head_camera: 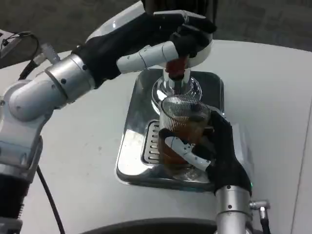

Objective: Grasp the cup under the faucet to collect the drink, then remove the cup.

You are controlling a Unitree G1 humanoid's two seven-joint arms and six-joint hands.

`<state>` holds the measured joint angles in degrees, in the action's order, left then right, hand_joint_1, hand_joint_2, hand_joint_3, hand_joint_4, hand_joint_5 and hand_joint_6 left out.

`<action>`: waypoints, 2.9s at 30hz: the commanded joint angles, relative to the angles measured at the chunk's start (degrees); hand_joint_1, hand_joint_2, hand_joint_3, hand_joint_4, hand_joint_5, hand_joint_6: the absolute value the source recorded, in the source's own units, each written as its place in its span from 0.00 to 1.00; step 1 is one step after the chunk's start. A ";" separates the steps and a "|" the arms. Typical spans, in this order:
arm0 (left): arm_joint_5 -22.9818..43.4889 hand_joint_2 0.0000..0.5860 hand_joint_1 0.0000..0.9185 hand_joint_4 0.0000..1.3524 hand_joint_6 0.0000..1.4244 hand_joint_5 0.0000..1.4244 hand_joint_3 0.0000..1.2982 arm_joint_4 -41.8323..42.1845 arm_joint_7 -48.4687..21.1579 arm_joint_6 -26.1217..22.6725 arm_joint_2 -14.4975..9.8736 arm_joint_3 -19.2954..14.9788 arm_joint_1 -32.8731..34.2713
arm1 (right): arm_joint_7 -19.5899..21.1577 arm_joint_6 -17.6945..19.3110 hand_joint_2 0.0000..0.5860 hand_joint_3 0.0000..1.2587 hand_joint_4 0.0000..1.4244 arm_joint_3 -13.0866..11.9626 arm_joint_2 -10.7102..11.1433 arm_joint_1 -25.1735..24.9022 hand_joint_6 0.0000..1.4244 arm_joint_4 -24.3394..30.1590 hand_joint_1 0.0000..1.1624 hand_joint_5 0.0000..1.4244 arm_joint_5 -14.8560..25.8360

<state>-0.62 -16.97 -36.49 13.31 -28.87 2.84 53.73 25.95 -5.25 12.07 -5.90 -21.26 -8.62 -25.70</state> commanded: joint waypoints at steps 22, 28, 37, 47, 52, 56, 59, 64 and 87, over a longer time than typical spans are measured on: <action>6.14 0.01 0.00 0.25 0.17 0.31 0.25 13.83 2.40 -3.83 -4.41 -11.72 -14.77 | -1.60 2.24 0.37 0.63 0.58 -1.20 2.26 11.86 0.29 14.39 0.67 0.58 -0.78; 7.17 0.01 0.00 0.26 0.17 0.31 0.25 17.82 4.06 -5.91 -4.86 -14.98 -20.77 | -2.96 2.00 0.36 0.64 0.59 -1.44 2.60 14.46 0.29 18.44 0.68 0.59 -1.33; 7.92 0.01 0.00 0.26 0.17 0.31 0.25 25.69 7.72 -8.44 -3.95 -18.23 -30.58 | -6.69 1.47 0.35 0.65 0.60 -2.54 5.02 19.95 0.30 25.16 0.68 0.61 -2.52; 7.82 0.01 0.00 0.26 0.17 0.31 0.25 32.35 10.82 -9.29 -2.30 -19.01 -39.98 | -8.50 1.08 0.35 0.67 0.62 -1.93 4.53 22.66 0.31 29.10 0.68 0.62 -3.82; 5.68 0.01 0.00 0.26 0.18 0.31 0.25 35.59 11.96 -9.11 -2.23 -18.38 -43.81 | -9.57 1.21 0.35 0.67 0.62 -1.82 4.68 23.94 0.31 30.85 0.68 0.62 -3.70; 4.54 0.02 0.00 0.26 0.18 0.31 0.25 37.83 12.91 -9.03 -1.46 -18.42 -47.68 | -10.83 1.18 0.35 0.67 0.62 -2.78 5.33 24.85 0.31 33.18 0.68 0.62 -3.62; 3.83 0.02 0.00 0.26 0.18 0.31 0.25 39.28 13.30 -8.80 -1.10 -18.22 -49.80 | -11.88 1.48 0.35 0.67 0.62 -3.31 5.83 25.50 0.31 34.20 0.68 0.63 -3.35; 1.32 0.03 0.00 0.25 0.18 0.31 0.25 42.07 14.69 -6.53 0.22 -17.40 -54.37 | -13.76 1.59 0.34 0.67 0.63 -3.83 6.95 27.49 0.32 36.96 0.69 0.64 -3.25; -21.30 0.10 0.00 0.01 0.10 0.06 0.10 49.24 20.57 3.49 3.63 -11.25 -69.29 | -21.33 5.69 0.32 0.69 0.64 -5.68 13.43 29.88 0.33 42.00 0.70 0.66 0.49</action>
<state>-19.29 31.02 -17.03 16.33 -25.62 -9.06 -14.15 4.83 -2.65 7.06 7.37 8.42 31.63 -26.70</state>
